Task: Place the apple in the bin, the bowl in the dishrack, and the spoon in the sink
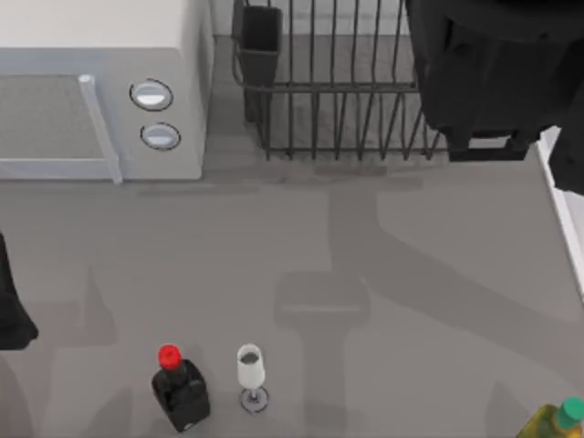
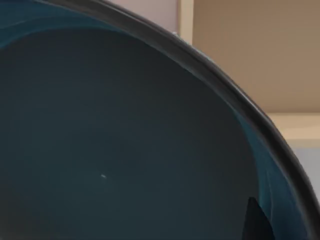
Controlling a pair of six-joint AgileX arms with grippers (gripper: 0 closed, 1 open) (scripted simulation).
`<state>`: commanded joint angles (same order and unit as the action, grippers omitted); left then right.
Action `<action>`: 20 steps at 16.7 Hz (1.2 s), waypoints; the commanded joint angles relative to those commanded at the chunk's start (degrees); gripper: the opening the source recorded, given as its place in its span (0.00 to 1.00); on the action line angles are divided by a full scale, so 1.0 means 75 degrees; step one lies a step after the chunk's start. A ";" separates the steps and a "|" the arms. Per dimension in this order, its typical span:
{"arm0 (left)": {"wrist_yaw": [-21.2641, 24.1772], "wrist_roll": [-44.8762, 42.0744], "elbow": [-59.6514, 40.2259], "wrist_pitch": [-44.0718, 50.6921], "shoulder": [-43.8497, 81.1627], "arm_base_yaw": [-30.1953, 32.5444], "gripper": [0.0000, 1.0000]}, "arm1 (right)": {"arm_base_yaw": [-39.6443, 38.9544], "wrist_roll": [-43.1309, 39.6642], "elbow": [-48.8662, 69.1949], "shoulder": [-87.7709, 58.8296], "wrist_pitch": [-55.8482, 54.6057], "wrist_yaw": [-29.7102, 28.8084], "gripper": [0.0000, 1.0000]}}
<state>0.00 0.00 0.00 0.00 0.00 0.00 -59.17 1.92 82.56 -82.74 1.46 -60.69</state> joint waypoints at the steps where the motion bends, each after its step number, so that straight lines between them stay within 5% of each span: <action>1: 0.0000 0.0000 0.0000 0.0000 0.0000 0.0000 1.00 | 0.0007 0.0000 0.0000 -0.0013 -0.0015 0.0007 0.00; 20: 0.0000 0.0000 0.0000 0.0000 0.0000 0.0000 1.00 | 0.3061 -0.0120 -0.0825 -0.4587 -0.5548 0.3011 0.00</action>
<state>0.00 0.00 0.00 0.00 0.00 0.00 -36.21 1.02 76.38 -117.14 -40.15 -38.11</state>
